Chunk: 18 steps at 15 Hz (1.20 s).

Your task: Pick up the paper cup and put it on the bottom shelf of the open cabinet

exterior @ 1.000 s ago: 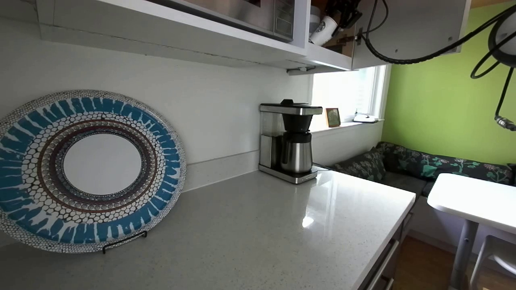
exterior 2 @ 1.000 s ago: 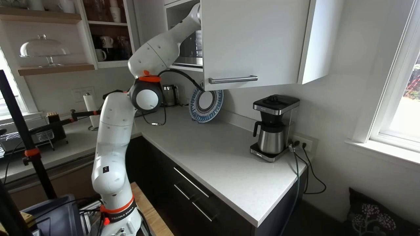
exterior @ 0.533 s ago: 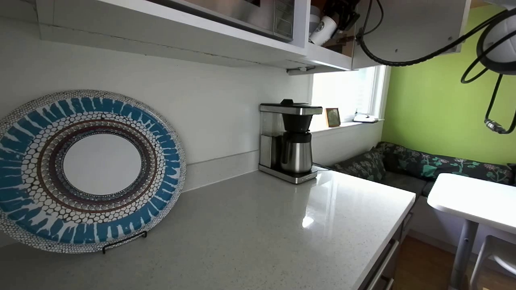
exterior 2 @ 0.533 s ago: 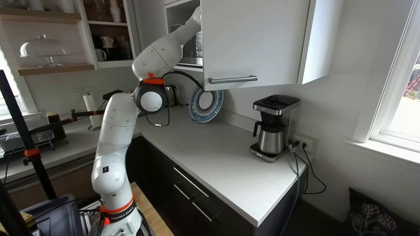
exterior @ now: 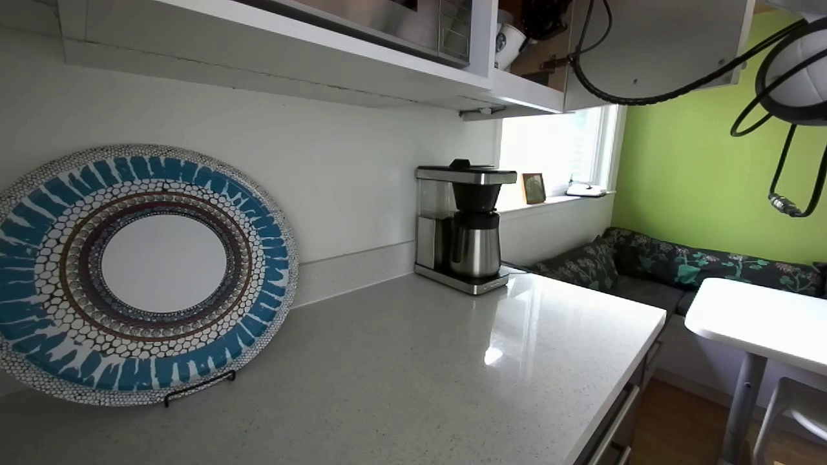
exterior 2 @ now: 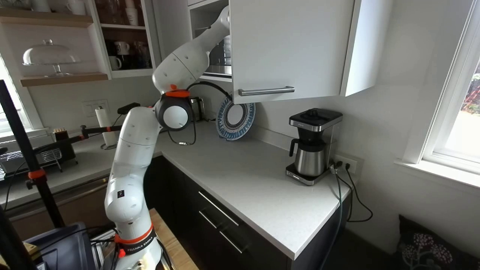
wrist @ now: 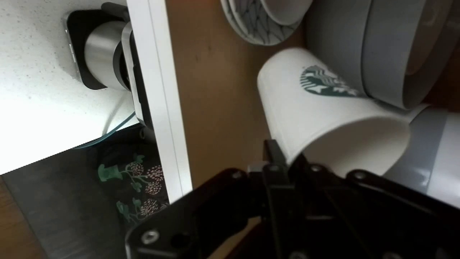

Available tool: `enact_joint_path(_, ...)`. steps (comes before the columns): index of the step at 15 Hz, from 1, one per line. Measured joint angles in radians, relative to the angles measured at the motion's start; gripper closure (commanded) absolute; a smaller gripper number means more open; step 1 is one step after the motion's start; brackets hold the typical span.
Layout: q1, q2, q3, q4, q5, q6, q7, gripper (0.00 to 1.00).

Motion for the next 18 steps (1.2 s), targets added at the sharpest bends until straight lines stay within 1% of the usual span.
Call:
enact_joint_path(2,0.003,0.005,0.0,0.006,-0.001,0.011,0.0,0.91)
enact_joint_path(3,0.004,0.007,0.0,0.008,-0.001,0.016,-0.001,0.92)
enact_joint_path(4,0.005,0.009,0.0,0.011,-0.001,0.02,-0.003,0.9)
enact_joint_path(5,0.004,0.017,0.0,0.026,-0.001,0.02,-0.004,0.79)
enact_joint_path(6,0.004,0.028,0.0,0.05,-0.001,0.018,-0.004,0.65)
enact_joint_path(7,0.004,0.04,0.0,0.073,-0.002,0.017,-0.006,0.63)
enact_joint_path(8,0.004,0.051,0.0,0.094,-0.002,0.017,-0.007,0.56)
enact_joint_path(9,0.004,0.056,0.0,0.105,-0.003,0.018,-0.009,0.48)
enact_joint_path(11,0.004,0.056,0.0,0.105,-0.005,0.026,-0.013,0.34)
enact_joint_path(15,0.004,0.056,0.0,0.104,-0.006,0.028,-0.023,0.04)
enact_joint_path(16,0.004,0.056,0.0,0.104,-0.006,0.028,-0.025,0.0)
enact_joint_path(18,0.003,0.053,0.006,0.104,-0.004,0.024,-0.053,0.0)
